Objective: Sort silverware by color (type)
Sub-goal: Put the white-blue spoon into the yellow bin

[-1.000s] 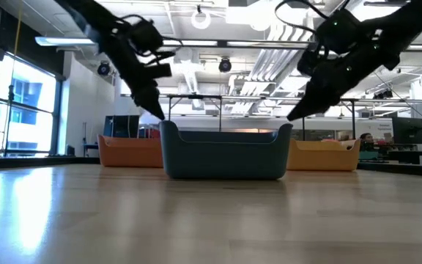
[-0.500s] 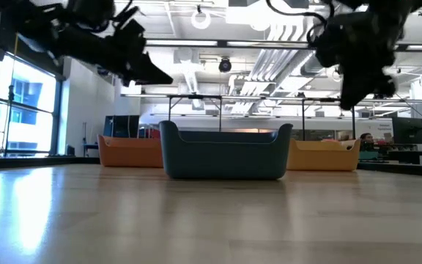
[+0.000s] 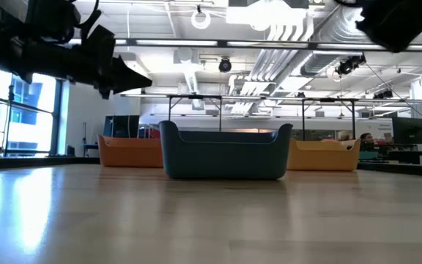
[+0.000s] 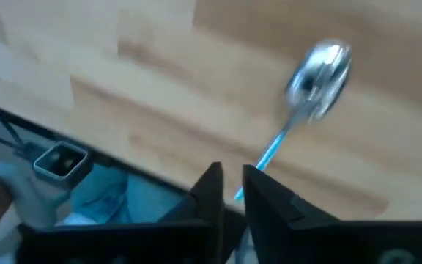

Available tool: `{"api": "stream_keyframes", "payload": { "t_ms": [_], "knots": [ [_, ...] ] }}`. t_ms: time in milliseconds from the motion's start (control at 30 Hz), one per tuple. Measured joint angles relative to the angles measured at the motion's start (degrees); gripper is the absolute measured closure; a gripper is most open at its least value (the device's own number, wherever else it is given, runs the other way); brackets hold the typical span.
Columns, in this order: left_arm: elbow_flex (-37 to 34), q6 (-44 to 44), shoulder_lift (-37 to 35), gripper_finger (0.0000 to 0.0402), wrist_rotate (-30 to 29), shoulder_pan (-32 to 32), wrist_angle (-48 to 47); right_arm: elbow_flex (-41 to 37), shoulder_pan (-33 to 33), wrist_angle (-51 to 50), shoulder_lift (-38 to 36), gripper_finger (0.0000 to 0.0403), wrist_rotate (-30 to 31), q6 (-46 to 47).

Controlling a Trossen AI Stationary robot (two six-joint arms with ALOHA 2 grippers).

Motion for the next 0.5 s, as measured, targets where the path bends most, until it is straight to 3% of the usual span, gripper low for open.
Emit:
{"api": "stream_keyframes", "payload": {
  "t_ms": [233,500],
  "knots": [
    [-0.1,2.4,1.0,0.0401,0.0,0.0,-1.6,4.3,5.0,0.5,11.1,0.0271,-0.4,13.4],
    [-0.1,3.4,1.3,0.0401,0.0,0.1,-2.0,4.3,5.2,-4.6,16.4,0.0262,2.5,17.7]
  ]
}}
